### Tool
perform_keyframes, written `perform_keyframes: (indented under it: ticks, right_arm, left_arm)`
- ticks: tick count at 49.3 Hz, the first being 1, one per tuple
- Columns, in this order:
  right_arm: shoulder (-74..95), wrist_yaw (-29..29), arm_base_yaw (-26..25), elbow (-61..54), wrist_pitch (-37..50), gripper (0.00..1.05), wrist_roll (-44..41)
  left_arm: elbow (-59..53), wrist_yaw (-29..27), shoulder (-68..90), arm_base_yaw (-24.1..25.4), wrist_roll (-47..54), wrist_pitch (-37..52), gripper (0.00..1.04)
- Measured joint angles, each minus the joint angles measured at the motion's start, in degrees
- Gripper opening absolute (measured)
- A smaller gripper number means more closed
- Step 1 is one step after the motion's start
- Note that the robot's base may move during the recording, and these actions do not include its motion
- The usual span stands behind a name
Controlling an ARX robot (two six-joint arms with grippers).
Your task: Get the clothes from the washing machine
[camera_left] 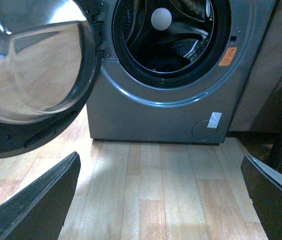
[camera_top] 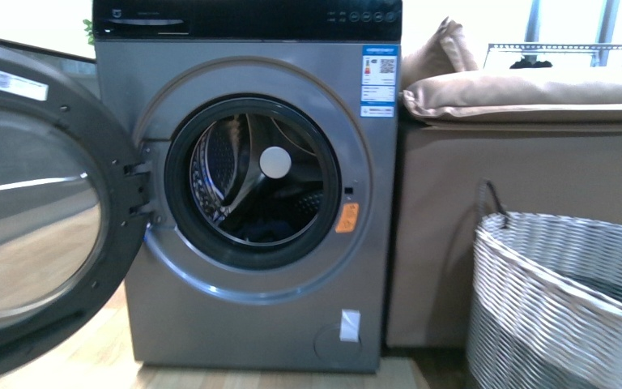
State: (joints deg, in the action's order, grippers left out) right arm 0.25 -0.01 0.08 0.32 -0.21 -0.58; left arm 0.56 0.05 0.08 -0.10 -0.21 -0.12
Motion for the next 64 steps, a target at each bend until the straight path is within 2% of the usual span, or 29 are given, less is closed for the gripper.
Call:
perform_keyframes:
  ticks: [64]
  right_arm:
    - [0.00,0.07,-0.04,0.00,0.02,0.97,0.00]
  left_arm:
    - [-0.02,-0.04,-0.13,0.00,0.00,0.02,0.98]
